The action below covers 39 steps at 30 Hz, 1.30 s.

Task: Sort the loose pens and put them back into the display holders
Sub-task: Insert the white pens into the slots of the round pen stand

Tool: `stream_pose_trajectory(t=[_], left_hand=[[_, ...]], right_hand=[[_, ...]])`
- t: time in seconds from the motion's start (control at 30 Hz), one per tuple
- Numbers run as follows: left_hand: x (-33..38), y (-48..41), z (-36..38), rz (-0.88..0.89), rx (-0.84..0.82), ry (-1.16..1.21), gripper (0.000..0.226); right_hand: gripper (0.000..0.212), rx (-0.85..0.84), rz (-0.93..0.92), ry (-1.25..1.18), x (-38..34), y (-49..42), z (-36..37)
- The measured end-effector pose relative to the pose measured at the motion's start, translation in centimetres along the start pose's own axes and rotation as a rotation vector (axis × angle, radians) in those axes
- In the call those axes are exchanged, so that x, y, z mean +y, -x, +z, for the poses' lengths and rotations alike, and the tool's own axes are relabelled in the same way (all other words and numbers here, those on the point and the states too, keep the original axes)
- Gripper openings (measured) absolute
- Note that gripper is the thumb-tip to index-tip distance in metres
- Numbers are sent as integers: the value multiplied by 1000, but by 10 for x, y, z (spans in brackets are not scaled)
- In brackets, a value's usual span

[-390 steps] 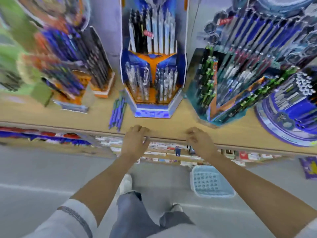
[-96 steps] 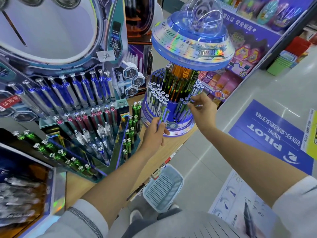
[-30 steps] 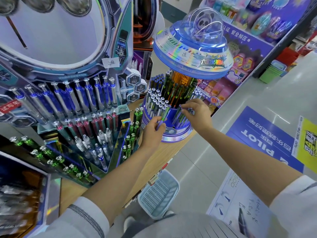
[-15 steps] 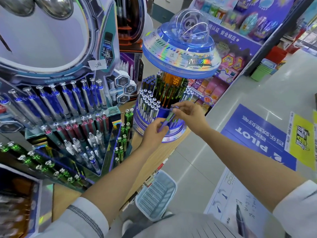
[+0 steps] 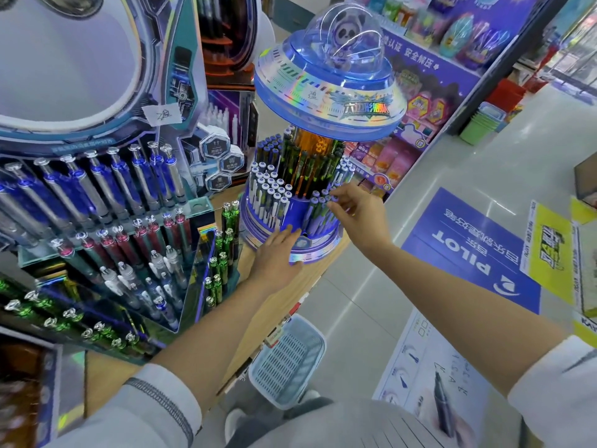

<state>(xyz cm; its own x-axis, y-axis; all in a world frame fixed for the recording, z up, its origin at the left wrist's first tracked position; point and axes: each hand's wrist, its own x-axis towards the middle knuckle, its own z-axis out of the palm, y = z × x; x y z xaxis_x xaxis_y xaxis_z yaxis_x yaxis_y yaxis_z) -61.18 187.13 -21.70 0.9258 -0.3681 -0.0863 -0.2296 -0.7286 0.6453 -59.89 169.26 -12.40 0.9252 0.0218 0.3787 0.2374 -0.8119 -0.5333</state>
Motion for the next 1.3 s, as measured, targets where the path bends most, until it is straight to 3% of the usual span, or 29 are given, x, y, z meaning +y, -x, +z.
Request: stream_pose_trajectory(t=[0.43, 0.63, 0.83, 0.93, 1.1, 1.2, 1.3], left_hand=[[-3, -1, -1, 23, -26, -19, 64], [-4, -1, -2, 20, -45, -21, 65], [-4, -1, -2, 10, -44, -35, 64], [2, 2, -4, 22, 41, -73, 57], [33, 3, -11, 184, 471, -140, 56], [49, -11, -8, 279, 456, -254, 70], [54, -23, 3, 180, 319, -337, 75]], right_hand=[[20, -22, 42, 43, -2, 0, 13], [13, 7, -92, 125, 6, -1, 19], [30, -124, -156, 152, 21, 11, 26], [36, -107, -186, 96, 26, 12, 23], [58, -53, -71, 101, 48, -4, 15], [62, -192, -31, 142, 65, -12, 15], [61, -303, -40, 50, 70, -12, 17]])
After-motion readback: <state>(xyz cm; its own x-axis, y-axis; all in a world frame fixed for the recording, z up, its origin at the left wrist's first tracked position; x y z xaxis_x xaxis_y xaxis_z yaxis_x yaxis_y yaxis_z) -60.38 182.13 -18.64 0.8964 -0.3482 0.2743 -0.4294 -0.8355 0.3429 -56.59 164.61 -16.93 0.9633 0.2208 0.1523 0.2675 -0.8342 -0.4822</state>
